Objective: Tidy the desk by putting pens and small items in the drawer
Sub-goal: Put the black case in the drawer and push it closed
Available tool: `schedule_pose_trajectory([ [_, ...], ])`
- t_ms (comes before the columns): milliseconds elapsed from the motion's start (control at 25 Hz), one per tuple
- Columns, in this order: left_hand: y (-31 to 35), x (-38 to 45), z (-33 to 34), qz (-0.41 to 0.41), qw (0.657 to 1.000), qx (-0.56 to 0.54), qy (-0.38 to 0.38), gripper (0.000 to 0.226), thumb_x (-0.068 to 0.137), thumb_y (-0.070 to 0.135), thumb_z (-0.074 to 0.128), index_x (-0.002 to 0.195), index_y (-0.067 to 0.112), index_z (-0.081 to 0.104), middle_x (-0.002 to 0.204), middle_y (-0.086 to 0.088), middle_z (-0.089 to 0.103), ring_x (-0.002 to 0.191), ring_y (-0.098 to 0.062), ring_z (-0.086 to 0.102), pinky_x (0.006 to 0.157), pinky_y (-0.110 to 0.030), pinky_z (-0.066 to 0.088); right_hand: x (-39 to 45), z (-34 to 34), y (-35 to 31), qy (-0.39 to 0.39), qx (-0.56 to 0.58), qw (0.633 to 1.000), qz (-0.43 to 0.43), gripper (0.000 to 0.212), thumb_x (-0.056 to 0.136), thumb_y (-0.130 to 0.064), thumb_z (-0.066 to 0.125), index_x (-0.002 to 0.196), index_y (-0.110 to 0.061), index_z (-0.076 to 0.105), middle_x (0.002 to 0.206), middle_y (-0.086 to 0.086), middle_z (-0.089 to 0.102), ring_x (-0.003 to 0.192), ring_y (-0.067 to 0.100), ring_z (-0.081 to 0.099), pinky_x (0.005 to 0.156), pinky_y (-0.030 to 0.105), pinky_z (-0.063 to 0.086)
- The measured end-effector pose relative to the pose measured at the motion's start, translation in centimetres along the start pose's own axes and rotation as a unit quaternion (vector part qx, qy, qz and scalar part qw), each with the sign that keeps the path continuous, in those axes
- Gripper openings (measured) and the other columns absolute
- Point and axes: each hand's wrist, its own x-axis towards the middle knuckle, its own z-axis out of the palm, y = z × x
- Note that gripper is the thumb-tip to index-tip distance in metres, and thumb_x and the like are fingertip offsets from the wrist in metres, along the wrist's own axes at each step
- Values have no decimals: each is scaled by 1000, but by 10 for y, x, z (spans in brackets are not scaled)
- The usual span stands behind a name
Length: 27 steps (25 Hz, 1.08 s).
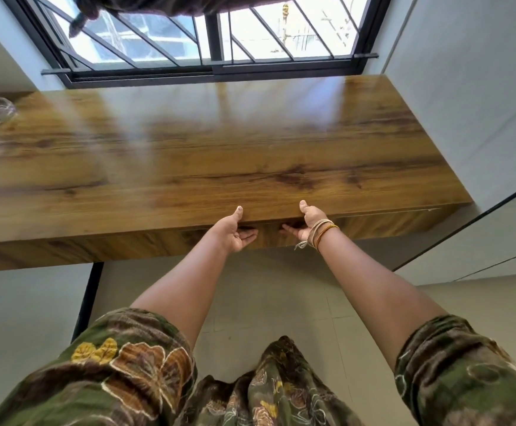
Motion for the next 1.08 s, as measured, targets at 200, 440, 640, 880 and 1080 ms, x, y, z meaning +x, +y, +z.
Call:
schedule_pose_trajectory([
  [200,-3,-1,2,4,1000,-5,8,59,91,28,62,140,7,38,140,-23,48,117,-38,59,101,-47,48,-3,0,-2,4,45,999,14,47,96,-21,55,136,-4,36,136,22,38,126,51,39,92,60,48],
  [440,-4,-23,3,60,969,233,56,39,101,19,47,135,0,46,134,-20,56,121,-31,58,102,-42,46,-20,5,-1,69,-133,988,-49,40,96,-21,55,130,-3,46,133,19,47,114,42,54,80,52,57],
  [640,-17,-38,-10,204,807,524,179,38,98,38,50,106,2,60,101,-12,66,84,-26,65,69,-34,51,-42,2,1,125,-408,895,-128,31,92,-16,53,117,1,59,120,16,63,100,35,65,83,43,58],
  [880,-29,-71,-17,307,729,598,127,50,99,36,49,142,12,42,138,-12,53,123,-29,53,95,-39,47,-78,21,24,96,-698,647,-291,31,90,-26,53,114,-8,61,111,12,65,101,30,63,83,37,53],
  [1080,-22,-95,-48,348,674,627,180,49,100,33,45,146,19,38,150,-5,42,137,-25,40,109,-46,37,-105,57,45,-3,-731,592,-339,29,89,-26,54,110,-7,63,108,12,66,97,30,64,84,40,55],
])
